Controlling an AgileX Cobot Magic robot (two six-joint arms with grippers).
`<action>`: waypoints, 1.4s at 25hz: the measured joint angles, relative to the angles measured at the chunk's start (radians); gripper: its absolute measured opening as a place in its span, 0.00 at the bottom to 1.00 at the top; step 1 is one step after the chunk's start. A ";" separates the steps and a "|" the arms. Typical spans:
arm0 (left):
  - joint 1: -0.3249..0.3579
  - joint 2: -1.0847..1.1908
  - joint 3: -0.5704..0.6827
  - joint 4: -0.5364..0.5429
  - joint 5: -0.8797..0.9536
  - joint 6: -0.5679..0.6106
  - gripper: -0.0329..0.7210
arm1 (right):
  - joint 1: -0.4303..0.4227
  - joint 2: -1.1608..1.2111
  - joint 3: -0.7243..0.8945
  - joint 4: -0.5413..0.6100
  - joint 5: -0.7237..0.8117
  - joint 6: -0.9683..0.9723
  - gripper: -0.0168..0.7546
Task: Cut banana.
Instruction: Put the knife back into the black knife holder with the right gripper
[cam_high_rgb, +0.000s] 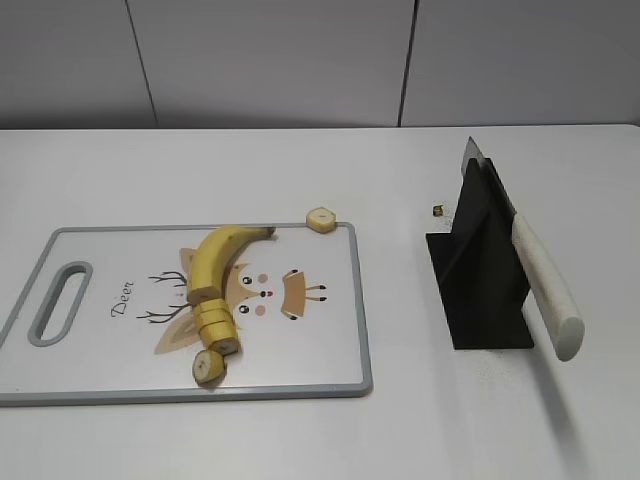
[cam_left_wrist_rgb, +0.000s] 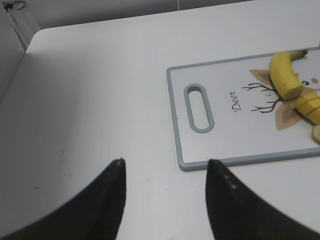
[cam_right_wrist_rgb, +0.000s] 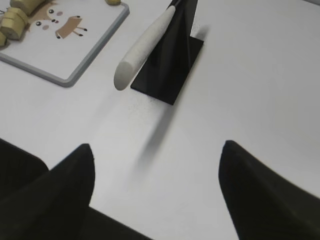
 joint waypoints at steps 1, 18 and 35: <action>0.000 0.000 0.000 0.000 0.000 0.000 0.71 | 0.000 -0.024 0.000 0.000 0.001 -0.001 0.78; 0.001 0.000 0.000 0.000 -0.001 0.000 0.71 | -0.052 -0.116 0.000 0.001 0.005 -0.001 0.78; 0.001 0.000 0.000 0.000 -0.001 0.000 0.70 | -0.385 -0.116 0.000 0.001 0.005 -0.001 0.78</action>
